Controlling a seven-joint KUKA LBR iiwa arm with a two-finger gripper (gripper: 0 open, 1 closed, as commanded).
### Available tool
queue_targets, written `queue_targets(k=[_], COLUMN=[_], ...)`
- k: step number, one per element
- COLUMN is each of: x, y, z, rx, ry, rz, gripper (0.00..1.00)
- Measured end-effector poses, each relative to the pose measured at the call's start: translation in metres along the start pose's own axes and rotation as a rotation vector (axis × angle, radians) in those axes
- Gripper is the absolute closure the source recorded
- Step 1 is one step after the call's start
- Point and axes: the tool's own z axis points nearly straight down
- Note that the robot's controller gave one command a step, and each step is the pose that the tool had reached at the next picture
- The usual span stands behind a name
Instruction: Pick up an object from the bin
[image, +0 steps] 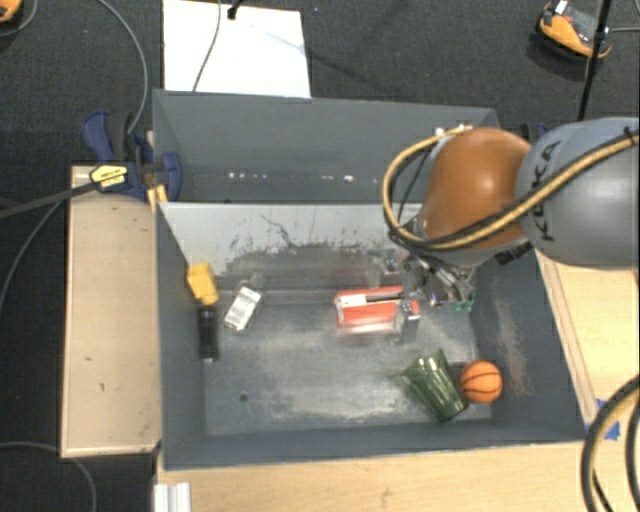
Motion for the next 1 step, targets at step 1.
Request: queue_targets(k=[1], x=[0.0009], y=[-0.0147], z=[0.0524], rx=[-0.001], ry=[-0.011], rz=[-0.173], gripper=[0.0])
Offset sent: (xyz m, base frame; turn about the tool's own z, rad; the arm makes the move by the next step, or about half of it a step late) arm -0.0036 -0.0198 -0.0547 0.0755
